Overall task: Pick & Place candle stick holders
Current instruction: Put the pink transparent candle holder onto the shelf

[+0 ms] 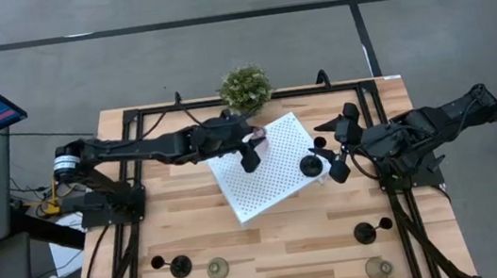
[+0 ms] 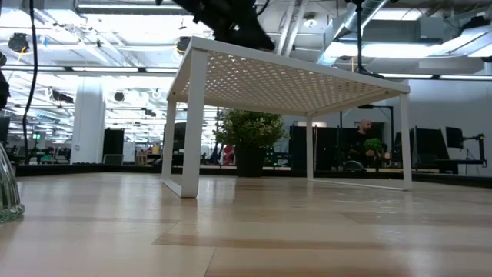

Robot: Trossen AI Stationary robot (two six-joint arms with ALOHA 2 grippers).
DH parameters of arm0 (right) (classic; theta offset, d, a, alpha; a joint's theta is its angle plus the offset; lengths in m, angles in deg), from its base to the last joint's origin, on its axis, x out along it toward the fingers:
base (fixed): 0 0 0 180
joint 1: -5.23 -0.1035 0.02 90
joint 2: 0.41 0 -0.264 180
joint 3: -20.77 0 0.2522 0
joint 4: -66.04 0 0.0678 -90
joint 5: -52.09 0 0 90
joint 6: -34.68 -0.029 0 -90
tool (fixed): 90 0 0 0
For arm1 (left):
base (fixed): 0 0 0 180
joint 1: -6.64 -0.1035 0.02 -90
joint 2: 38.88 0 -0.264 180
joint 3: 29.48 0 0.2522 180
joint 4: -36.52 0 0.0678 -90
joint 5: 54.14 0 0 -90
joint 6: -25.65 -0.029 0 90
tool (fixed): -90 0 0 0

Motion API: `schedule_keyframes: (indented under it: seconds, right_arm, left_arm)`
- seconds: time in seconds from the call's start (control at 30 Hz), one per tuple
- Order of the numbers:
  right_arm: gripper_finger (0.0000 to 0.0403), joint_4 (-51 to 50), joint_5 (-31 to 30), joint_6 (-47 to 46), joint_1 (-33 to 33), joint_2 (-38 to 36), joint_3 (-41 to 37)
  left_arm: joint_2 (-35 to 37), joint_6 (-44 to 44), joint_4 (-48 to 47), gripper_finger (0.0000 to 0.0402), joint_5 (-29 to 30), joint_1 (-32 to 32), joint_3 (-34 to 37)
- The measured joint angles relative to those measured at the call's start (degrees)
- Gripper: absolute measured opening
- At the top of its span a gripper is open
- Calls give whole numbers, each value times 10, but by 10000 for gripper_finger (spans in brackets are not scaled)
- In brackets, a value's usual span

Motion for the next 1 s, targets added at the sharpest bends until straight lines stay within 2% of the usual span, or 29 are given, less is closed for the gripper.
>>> schedule_keyframes:
  seconds: [0.23,0.5,1.0]
  right_arm:
    - [265,1,0,0,0,0,0]
    - [265,-1,0,1,0,0,0]
    - [265,-1,0,1,0,0,0]
  left_arm:
    - [16,-6,90,140,7,-6,43]
    - [16,-6,128,140,5,-2,80]
    - [8,-22,135,141,2,-2,89]
